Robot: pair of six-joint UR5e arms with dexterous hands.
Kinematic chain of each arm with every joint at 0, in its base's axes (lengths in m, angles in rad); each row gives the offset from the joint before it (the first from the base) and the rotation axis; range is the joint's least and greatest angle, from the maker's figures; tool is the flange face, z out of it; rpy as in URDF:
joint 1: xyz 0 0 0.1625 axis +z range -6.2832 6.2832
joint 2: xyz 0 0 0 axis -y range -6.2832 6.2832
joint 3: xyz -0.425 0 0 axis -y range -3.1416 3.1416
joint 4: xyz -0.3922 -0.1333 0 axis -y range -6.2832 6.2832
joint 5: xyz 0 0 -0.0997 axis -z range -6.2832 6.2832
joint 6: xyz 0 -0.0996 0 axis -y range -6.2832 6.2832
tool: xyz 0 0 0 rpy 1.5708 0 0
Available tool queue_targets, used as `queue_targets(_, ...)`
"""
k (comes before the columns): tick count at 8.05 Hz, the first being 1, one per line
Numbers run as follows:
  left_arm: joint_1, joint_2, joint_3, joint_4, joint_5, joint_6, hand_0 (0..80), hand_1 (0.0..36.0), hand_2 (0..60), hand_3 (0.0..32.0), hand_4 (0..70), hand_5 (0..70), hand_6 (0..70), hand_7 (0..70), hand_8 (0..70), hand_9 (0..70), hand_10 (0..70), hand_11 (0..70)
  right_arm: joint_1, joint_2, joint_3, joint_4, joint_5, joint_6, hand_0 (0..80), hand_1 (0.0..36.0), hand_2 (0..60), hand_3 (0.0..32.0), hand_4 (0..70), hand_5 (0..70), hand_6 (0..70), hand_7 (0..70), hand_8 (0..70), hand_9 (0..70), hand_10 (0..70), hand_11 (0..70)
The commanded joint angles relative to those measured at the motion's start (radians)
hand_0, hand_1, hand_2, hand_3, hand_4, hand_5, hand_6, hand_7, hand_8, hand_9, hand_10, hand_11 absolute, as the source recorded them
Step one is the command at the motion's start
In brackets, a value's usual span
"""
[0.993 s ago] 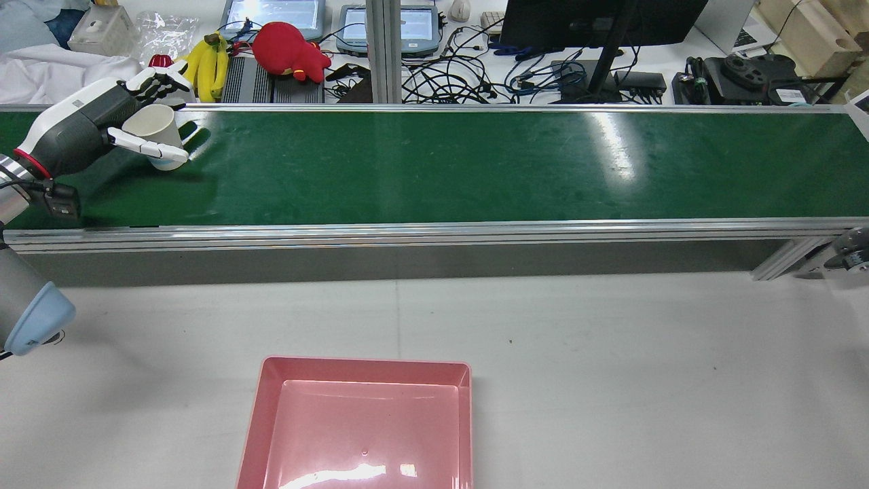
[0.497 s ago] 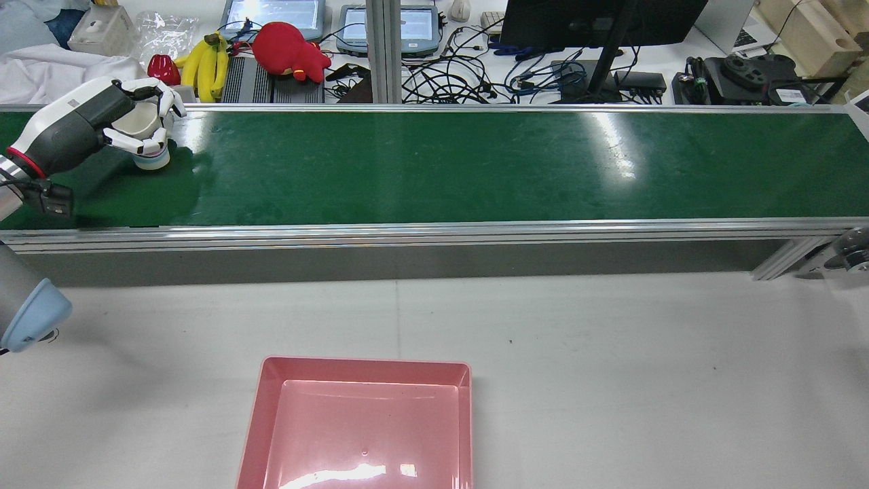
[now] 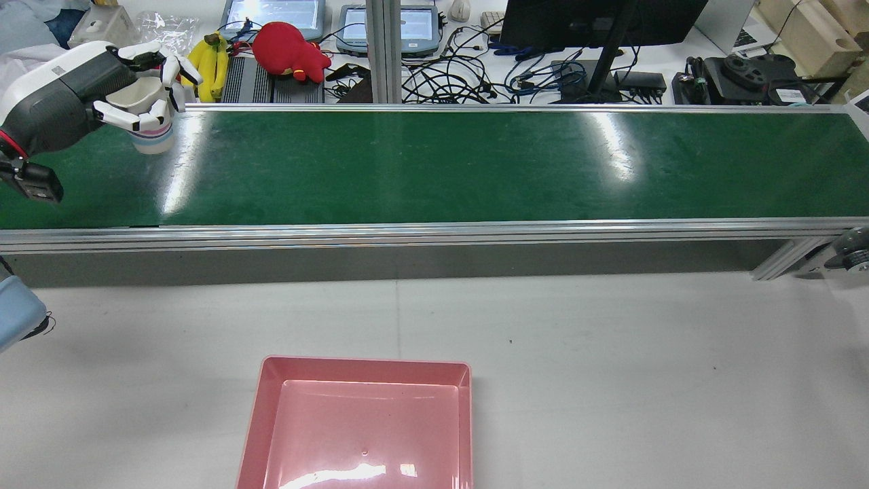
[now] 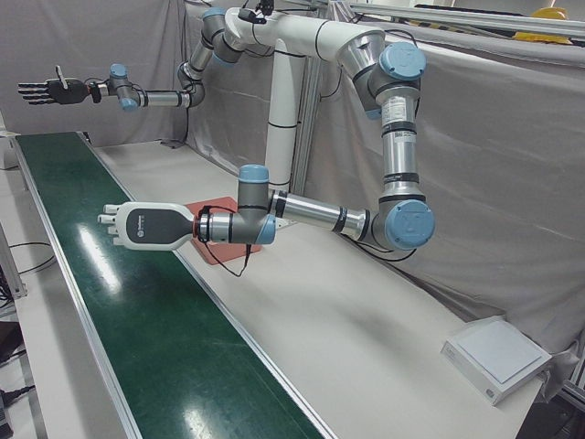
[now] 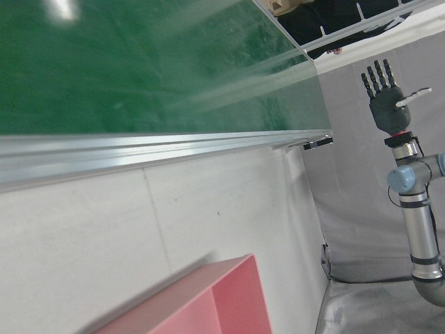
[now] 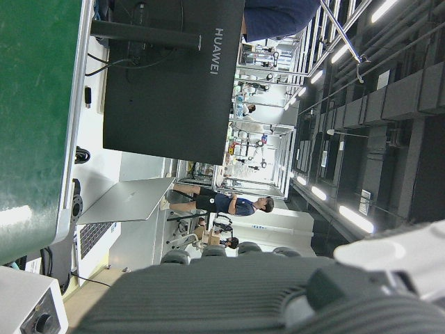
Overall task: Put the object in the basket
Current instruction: 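Lift the cup off the belt and carry it toward the pink tray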
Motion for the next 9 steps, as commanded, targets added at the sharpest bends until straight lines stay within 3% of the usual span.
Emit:
queue_targets(1,0.032,0.075,-0.231,0.107,0.059,0.003,60.6,34.6,60.0,0.0,16.4,70.0,18.6,38.1,36.3,48.3,38.2,55.9,0.0,0.0,0.0,0.0,0.0,0.0,0.0,0.0,0.0,0.0,0.0,0.0,0.0,0.0,0.0,0.0,0.0,0.0)
queue_targets(3,0.147,0.167,-0.378,0.167,0.064,0.006,61.8,35.9,60.0,0.0,16.0,70.0,18.5,38.3,37.3,49.4,39.2,57.4,0.0,0.0,0.0,0.0,0.0,0.0,0.0,0.0,0.0,0.0,0.0,0.0,0.0,0.0,0.0,0.0,0.0,0.0)
queue_targets(4,0.217,0.197,-0.45,0.205,0.063,0.029,66.2,36.0,60.0,0.0,16.5,70.0,18.8,38.6,38.0,50.0,40.1,58.7,0.0,0.0,0.0,0.0,0.0,0.0,0.0,0.0,0.0,0.0,0.0,0.0,0.0,0.0,0.0,0.0,0.0,0.0)
queue_targets(6,0.377,0.2,-0.611,0.348,0.05,0.148,67.9,36.0,60.0,0.0,14.0,70.0,17.6,36.7,37.1,48.9,40.4,59.3,0.0,0.0,0.0,0.0,0.0,0.0,0.0,0.0,0.0,0.0,0.0,0.0,0.0,0.0,0.0,0.0,0.0,0.0)
queue_targets(7,0.449,0.197,-0.644,0.379,0.031,0.189,70.2,36.0,60.0,0.0,14.2,70.0,17.3,35.5,36.1,47.5,39.5,58.1,0.0,0.0,0.0,0.0,0.0,0.001,0.0,0.0,0.0,0.0,0.0,0.0,0.0,0.0,0.0,0.0,0.0,0.0)
queue_targets(9,0.654,0.189,-0.658,0.4,-0.124,0.216,67.1,36.0,60.0,0.0,12.4,70.0,16.9,34.9,35.0,46.2,37.5,55.4,0.0,0.0,0.0,0.0,0.0,0.0,0.0,0.0,0.0,0.0,0.0,0.0,0.0,0.0,0.0,0.0,0.0,0.0)
